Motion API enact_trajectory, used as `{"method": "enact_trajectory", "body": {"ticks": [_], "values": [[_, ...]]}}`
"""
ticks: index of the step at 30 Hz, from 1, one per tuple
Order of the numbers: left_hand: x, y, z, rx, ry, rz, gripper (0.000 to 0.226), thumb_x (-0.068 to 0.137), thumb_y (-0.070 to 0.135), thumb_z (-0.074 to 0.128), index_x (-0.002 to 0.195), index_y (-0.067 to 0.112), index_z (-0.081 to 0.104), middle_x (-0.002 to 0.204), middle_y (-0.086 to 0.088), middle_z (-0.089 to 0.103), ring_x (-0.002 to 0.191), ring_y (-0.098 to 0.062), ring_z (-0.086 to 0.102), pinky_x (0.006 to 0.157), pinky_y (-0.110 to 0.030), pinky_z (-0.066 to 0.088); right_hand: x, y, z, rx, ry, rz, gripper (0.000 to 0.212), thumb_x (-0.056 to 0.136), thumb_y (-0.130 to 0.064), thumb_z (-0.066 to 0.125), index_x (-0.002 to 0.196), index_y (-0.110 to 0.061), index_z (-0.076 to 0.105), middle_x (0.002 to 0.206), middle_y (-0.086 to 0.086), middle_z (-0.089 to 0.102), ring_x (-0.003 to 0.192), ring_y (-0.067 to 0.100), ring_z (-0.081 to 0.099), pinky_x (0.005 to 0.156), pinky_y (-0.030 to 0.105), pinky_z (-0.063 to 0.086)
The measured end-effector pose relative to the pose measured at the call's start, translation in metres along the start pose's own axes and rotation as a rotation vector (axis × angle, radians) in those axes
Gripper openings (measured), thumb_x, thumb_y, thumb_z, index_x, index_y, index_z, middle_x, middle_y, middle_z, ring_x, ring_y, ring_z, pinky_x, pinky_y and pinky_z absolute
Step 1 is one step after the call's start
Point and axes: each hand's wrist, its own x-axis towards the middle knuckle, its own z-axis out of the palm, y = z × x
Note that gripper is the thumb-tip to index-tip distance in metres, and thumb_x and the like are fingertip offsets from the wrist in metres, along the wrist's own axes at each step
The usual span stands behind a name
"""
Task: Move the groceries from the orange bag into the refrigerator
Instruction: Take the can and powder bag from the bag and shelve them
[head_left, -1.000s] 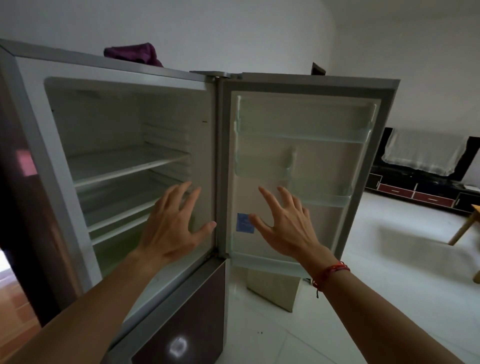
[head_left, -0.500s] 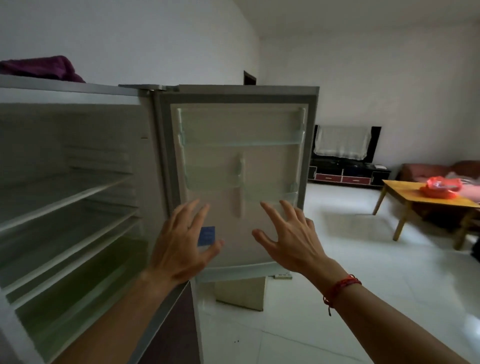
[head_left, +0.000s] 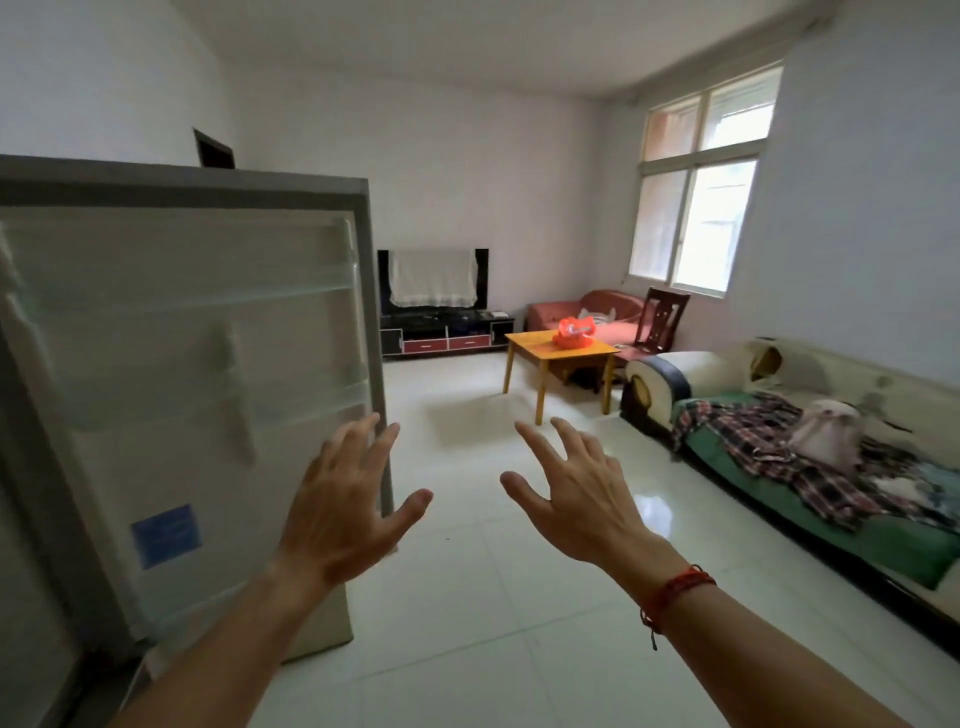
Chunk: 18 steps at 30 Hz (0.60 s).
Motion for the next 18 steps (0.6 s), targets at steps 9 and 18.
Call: {"method": "enact_trajectory", "body": {"ticks": [9, 18], "values": [[0.046, 0.104, 0.044, -0.119, 0.002, 0.211, 0.08, 0.086, 0.071, 0.039, 0.139, 0.011, 0.05, 0.144, -0.016, 0.048, 0.13, -0.034, 0.048, 0.095, -0.052, 0.049, -0.051, 0.106, -0.044, -0.127, 0.066, 0.231, 0.076, 0.089, -0.075, 0.022, 0.156, -0.039, 0.016, 0.159, 0.012, 0.028, 0.144, 0.031, 0.029, 0.108, 0.052, 0.036], [0.057, 0.151, 0.07, -0.131, -0.017, 0.239, 0.079, 0.086, 0.07, 0.043, 0.14, 0.012, 0.049, 0.145, -0.014, 0.048, 0.133, -0.032, 0.045, 0.098, -0.049, 0.048, -0.061, 0.16, -0.049, -0.102, 0.071, 0.273, 0.073, 0.092, -0.072, 0.031, 0.156, -0.039, 0.016, 0.159, 0.011, 0.029, 0.144, 0.031, 0.031, 0.108, 0.054, 0.037]]}}
